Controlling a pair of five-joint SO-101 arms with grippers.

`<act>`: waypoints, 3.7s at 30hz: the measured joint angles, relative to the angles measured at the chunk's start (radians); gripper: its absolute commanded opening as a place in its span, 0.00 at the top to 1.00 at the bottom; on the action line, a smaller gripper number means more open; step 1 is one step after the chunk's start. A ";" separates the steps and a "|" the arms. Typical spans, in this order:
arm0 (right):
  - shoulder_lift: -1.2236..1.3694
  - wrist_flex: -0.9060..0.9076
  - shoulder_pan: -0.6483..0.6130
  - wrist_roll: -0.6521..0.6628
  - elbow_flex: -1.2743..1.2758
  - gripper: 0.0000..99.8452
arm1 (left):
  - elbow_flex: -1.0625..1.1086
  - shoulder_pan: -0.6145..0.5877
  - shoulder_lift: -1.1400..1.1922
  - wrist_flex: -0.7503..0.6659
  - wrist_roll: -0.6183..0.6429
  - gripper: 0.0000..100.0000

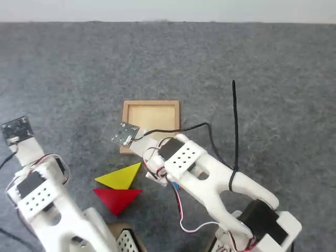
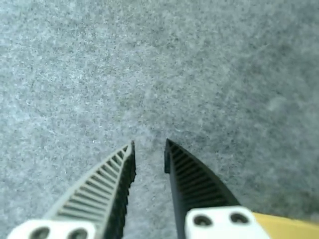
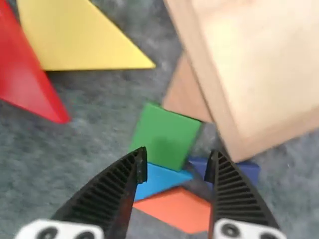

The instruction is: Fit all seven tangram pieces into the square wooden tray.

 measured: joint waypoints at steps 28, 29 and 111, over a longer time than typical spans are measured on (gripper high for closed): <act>0.000 -0.130 -0.083 0.114 0.029 0.80 | 0.002 -0.187 0.000 -0.098 0.224 0.88; 0.000 -0.130 -0.089 0.115 0.020 0.80 | -0.005 -0.215 0.000 -0.098 0.239 0.88; -0.370 0.279 0.707 -0.058 0.020 0.99 | -0.233 0.884 0.296 0.651 -0.933 0.81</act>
